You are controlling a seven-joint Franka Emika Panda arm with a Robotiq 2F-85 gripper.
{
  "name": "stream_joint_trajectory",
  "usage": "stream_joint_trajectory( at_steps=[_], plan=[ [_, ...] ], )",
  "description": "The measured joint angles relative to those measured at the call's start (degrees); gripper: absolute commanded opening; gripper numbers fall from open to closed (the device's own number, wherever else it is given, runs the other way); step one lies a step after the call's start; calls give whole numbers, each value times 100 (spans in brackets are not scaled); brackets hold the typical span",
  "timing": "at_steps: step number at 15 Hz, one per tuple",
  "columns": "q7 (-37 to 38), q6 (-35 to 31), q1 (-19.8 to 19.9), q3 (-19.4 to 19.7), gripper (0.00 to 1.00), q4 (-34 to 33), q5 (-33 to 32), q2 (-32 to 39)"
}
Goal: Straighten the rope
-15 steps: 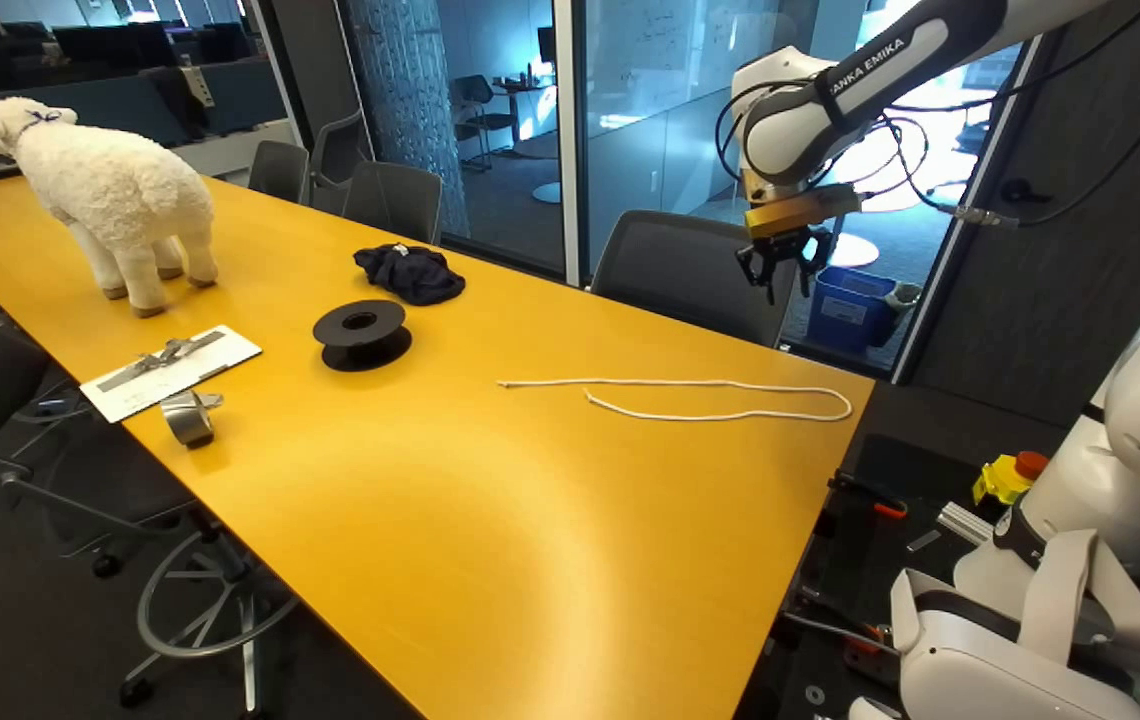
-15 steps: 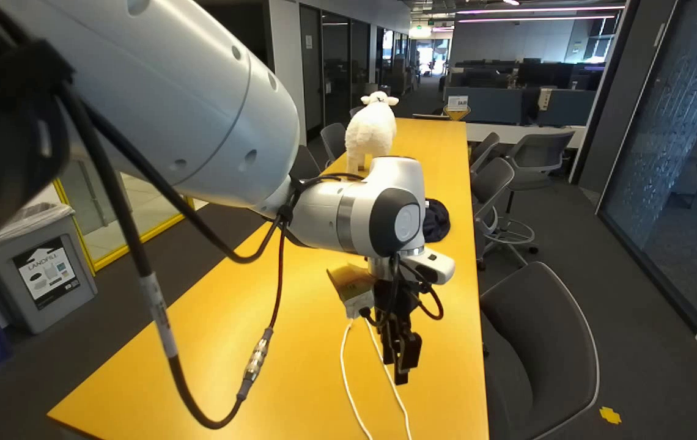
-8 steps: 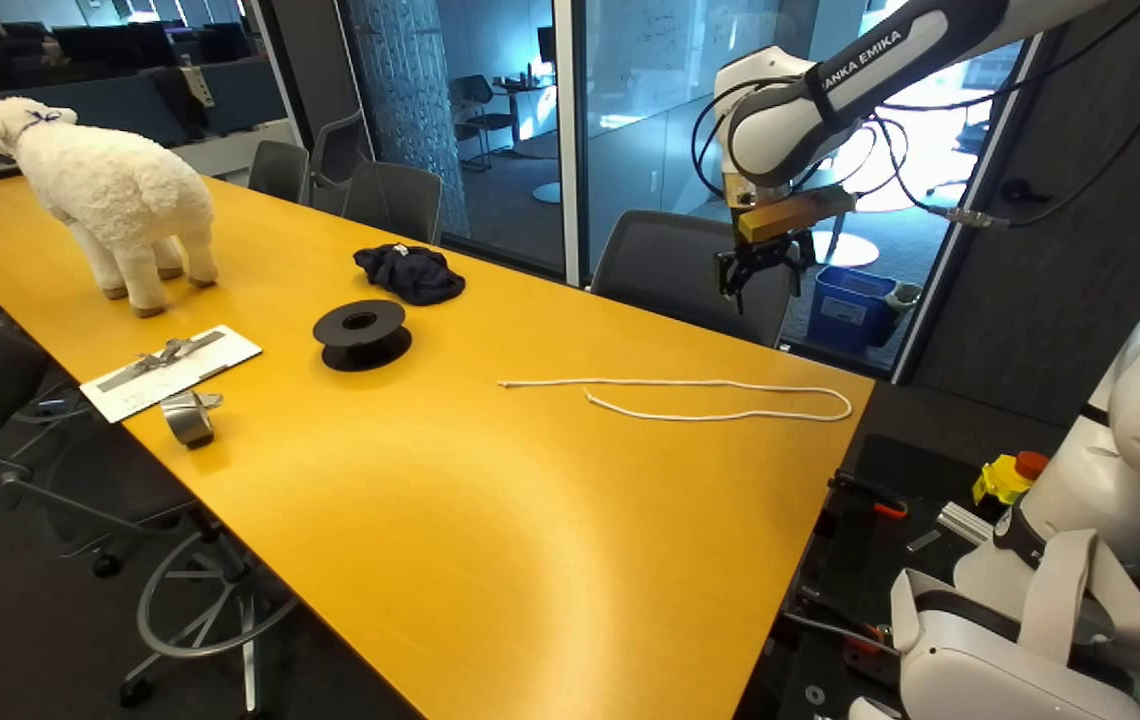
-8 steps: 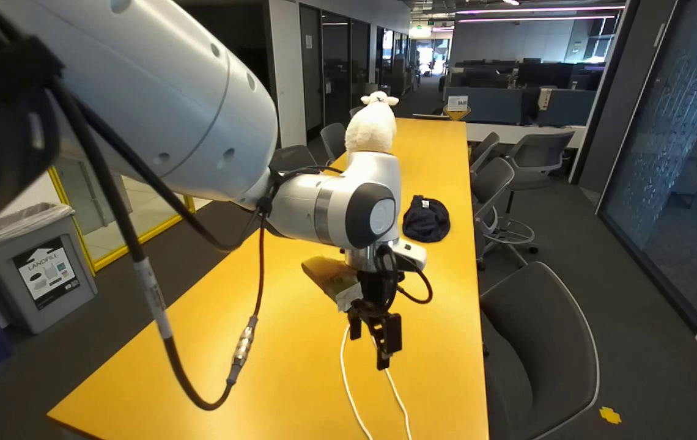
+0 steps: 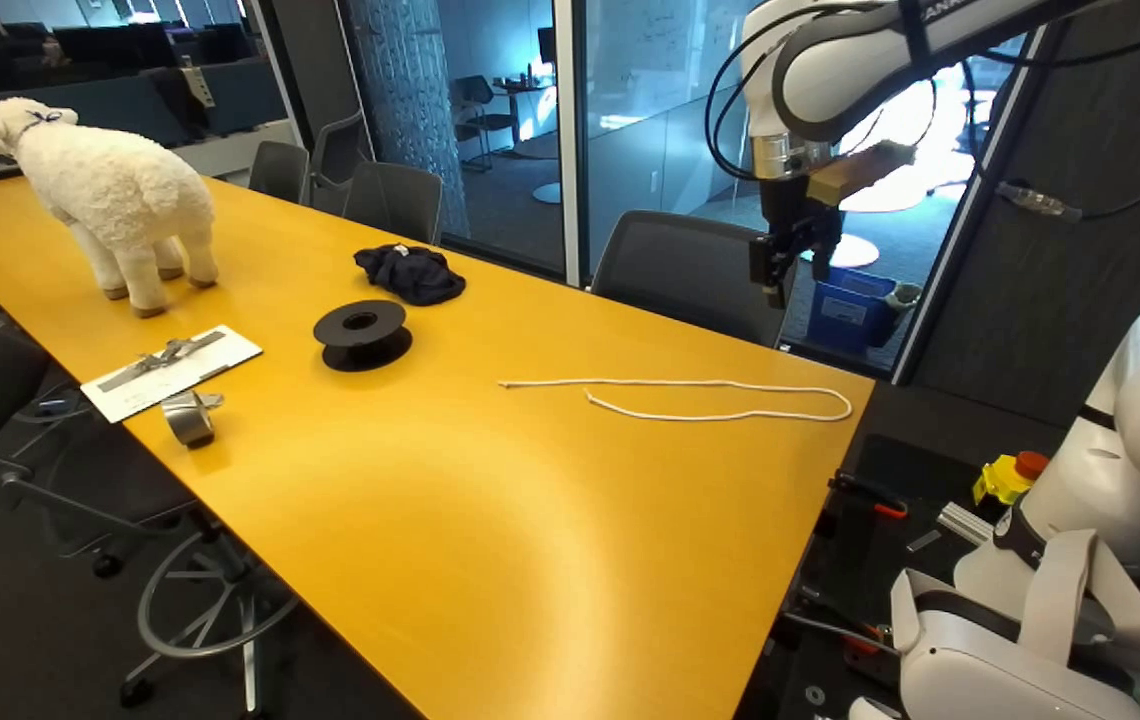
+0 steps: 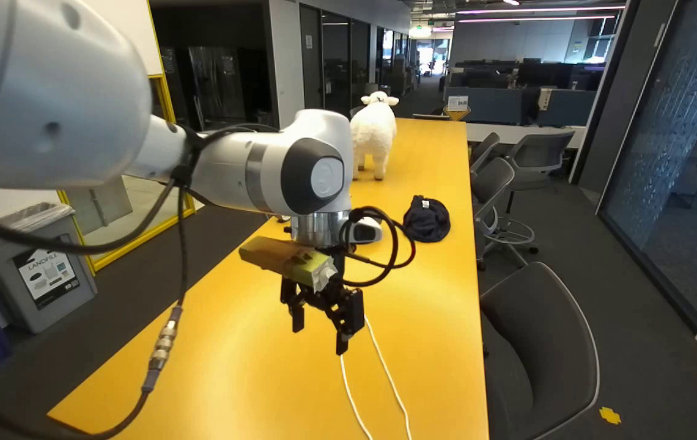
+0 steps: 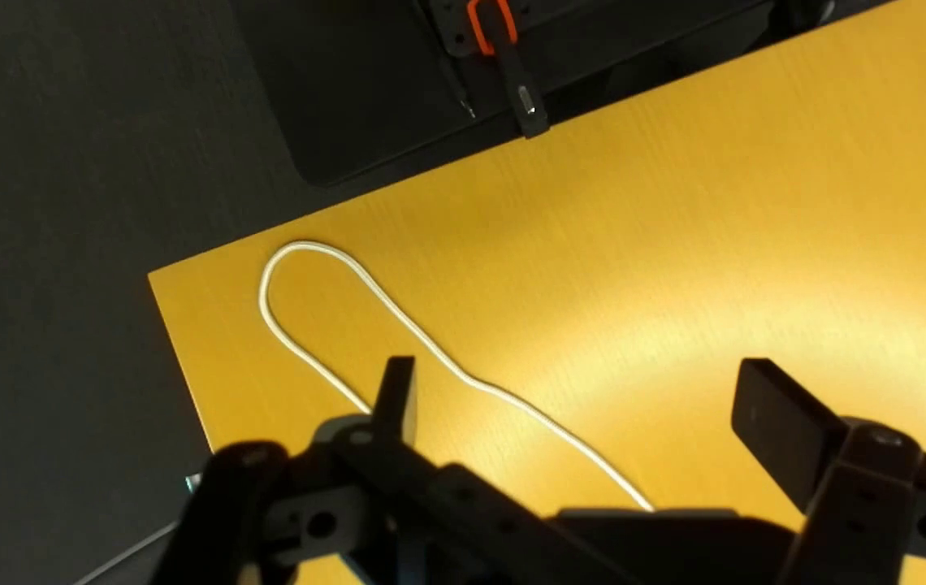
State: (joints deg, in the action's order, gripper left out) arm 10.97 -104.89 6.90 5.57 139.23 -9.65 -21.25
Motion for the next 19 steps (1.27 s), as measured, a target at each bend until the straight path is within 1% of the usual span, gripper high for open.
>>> stream_joint_trajectory(
  at_steps=[2, 3, 8, 10, 13, 16, 19],
  plan=[
    [-381, 85, -82, -42, 100, 251, 6, -573],
    [-457, 78, -122, -92, 100, 392, 6, -849],
    [-561, 27, -462, -355, 100, 1156, 343, -1942],
    [-623, 37, -584, -385, 100, 1431, 489, -2312],
    [-718, 106, -616, -364, 100, 1757, 640, -2894],
    [-738, 237, -609, -288, 100, 1881, 695, -3333],
    [-738, 314, -599, -227, 100, 1881, 711, -3494]
  ],
)
